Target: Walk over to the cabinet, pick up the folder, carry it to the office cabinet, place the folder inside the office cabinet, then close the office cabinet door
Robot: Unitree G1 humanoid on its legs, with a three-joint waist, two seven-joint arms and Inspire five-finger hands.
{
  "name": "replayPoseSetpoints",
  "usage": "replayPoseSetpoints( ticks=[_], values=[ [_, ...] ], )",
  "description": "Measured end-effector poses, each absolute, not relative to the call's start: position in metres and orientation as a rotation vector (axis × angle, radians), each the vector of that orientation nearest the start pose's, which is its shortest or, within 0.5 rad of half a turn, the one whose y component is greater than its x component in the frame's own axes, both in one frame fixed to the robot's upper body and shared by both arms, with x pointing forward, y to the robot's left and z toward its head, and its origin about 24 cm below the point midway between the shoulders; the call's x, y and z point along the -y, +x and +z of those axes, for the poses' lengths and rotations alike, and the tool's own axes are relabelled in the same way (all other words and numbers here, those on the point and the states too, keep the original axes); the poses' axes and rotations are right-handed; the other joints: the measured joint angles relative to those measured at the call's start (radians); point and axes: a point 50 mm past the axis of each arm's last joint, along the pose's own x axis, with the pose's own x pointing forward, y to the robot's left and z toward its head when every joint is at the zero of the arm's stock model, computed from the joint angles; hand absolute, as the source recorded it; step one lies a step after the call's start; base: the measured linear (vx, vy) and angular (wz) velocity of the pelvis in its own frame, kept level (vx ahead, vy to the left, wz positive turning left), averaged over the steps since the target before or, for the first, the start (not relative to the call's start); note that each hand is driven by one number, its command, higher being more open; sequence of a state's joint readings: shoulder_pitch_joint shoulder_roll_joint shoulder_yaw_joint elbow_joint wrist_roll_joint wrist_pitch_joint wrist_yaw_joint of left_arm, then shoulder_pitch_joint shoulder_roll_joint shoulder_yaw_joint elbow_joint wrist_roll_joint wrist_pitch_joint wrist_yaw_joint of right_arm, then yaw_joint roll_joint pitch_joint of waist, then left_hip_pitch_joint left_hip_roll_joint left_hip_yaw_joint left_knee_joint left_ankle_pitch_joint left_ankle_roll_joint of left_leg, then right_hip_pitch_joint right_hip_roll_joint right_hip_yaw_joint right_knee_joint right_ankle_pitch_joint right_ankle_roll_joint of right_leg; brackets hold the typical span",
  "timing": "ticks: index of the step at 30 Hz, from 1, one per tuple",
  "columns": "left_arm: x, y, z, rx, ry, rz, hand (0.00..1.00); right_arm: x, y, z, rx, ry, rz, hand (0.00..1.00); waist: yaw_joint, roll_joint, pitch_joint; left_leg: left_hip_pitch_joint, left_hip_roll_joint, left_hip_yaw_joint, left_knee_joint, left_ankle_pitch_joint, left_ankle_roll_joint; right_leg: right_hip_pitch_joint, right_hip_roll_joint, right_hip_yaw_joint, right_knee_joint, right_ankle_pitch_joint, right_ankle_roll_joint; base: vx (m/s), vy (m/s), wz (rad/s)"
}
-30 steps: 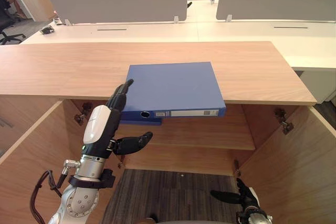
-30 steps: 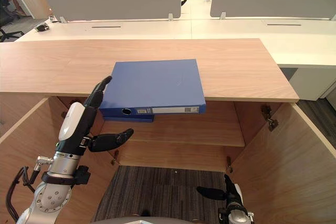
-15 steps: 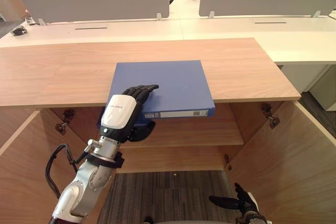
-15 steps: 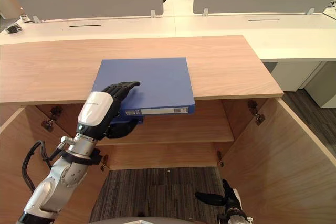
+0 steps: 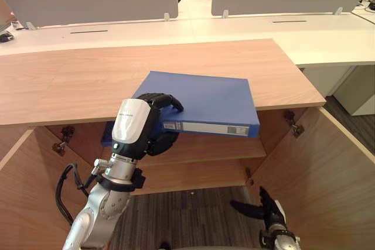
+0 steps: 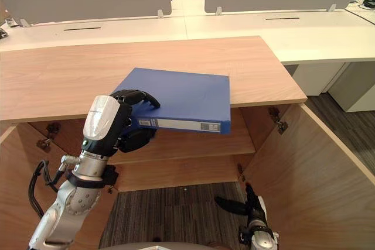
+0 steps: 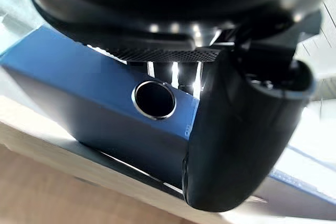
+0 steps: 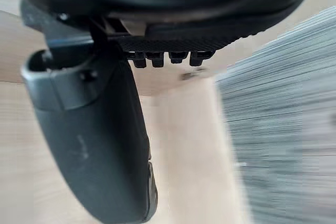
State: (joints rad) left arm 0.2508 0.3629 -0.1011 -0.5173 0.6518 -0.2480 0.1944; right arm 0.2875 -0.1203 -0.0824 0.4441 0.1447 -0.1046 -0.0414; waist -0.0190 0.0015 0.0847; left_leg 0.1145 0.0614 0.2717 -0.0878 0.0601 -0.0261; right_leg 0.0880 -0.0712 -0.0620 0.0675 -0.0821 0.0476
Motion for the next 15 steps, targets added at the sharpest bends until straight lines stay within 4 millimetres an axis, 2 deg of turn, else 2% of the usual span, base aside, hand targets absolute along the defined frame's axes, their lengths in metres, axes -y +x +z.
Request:
replayPoseSetpoints(
  ticks=[3, 5, 6, 8, 9, 10, 11, 12, 15],
  values=[
    [-0.156, 0.178, 0.132, 0.609, 0.782, -0.021, 0.00, 0.218, 0.146, -0.066, -0.450, 0.077, -0.276, 1.00, 0.001, -0.001, 0.000, 0.000, 0.000, 0.005, 0.000, -0.001, 0.001, -0.003, 0.000, 0.005, -0.001, 0.002, 0.001, -0.01, -0.005, -0.05],
    [-0.159, 0.171, 0.141, 0.619, 0.621, -0.002, 0.00, 0.219, 0.153, -0.035, -0.295, 0.136, -0.270, 1.00, 0.000, -0.001, 0.001, 0.000, 0.000, 0.012, 0.000, -0.003, 0.002, -0.004, 0.000, 0.010, -0.005, 0.005, 0.001, -0.01, -0.004, -0.08],
    [-0.161, 0.169, 0.144, 0.622, 0.569, 0.006, 0.00, 0.219, 0.154, -0.027, -0.254, 0.155, -0.265, 1.00, -0.002, -0.002, 0.001, 0.000, 0.000, 0.015, 0.000, -0.005, 0.001, -0.005, 0.000, 0.013, -0.007, 0.007, 0.001, -0.01, 0.000, -0.12],
    [-0.167, 0.164, 0.152, 0.631, 0.396, 0.020, 0.00, 0.222, 0.158, 0.002, -0.119, 0.208, -0.247, 1.00, -0.003, -0.002, 0.001, 0.000, 0.000, 0.025, 0.000, -0.009, 0.001, -0.005, 0.001, 0.024, -0.018, 0.015, 0.003, 0.01, 0.006, -0.17],
    [-0.172, 0.161, 0.155, 0.623, 0.262, 0.009, 0.00, 0.223, 0.162, 0.024, -0.014, 0.240, -0.227, 1.00, -0.005, -0.003, 0.002, 0.000, 0.000, 0.033, 0.000, -0.011, 0.002, -0.007, 0.001, 0.033, -0.020, 0.017, 0.004, 0.01, 0.008, -0.17],
    [-0.173, 0.160, 0.155, 0.617, 0.203, -0.005, 0.00, 0.224, 0.163, 0.033, 0.030, 0.250, -0.216, 1.00, -0.007, -0.004, 0.002, 0.000, 0.000, 0.037, 0.000, -0.012, 0.003, -0.009, 0.001, 0.036, -0.020, 0.018, 0.004, 0.01, 0.009, -0.18],
    [-0.176, 0.158, 0.155, 0.596, 0.072, -0.051, 0.00, 0.224, 0.166, 0.052, 0.117, 0.263, -0.188, 1.00, -0.009, -0.005, 0.003, 0.000, -0.001, 0.042, 0.000, -0.014, 0.003, -0.012, 0.001, 0.042, -0.020, 0.018, 0.006, 0.01, 0.006, -0.13],
    [-0.177, 0.157, 0.153, 0.584, 0.013, -0.074, 0.00, 0.224, 0.167, 0.062, 0.162, 0.263, -0.169, 1.00, -0.010, -0.006, 0.004, 0.001, -0.001, 0.046, 0.000, -0.015, 0.003, -0.013, 0.001, 0.046, -0.020, 0.019, 0.006, 0.01, 0.008, -0.17],
    [-0.179, 0.156, 0.148, 0.521, -0.198, -0.180, 0.00, 0.221, 0.185, 0.113, 0.386, 0.196, -0.006, 1.00, -0.010, -0.009, 0.004, 0.004, -0.002, 0.074, 0.000, -0.021, 0.006, -0.022, 0.001, 0.073, -0.020, 0.025, 0.012, 0.01, 0.012, -0.24]
  ],
)
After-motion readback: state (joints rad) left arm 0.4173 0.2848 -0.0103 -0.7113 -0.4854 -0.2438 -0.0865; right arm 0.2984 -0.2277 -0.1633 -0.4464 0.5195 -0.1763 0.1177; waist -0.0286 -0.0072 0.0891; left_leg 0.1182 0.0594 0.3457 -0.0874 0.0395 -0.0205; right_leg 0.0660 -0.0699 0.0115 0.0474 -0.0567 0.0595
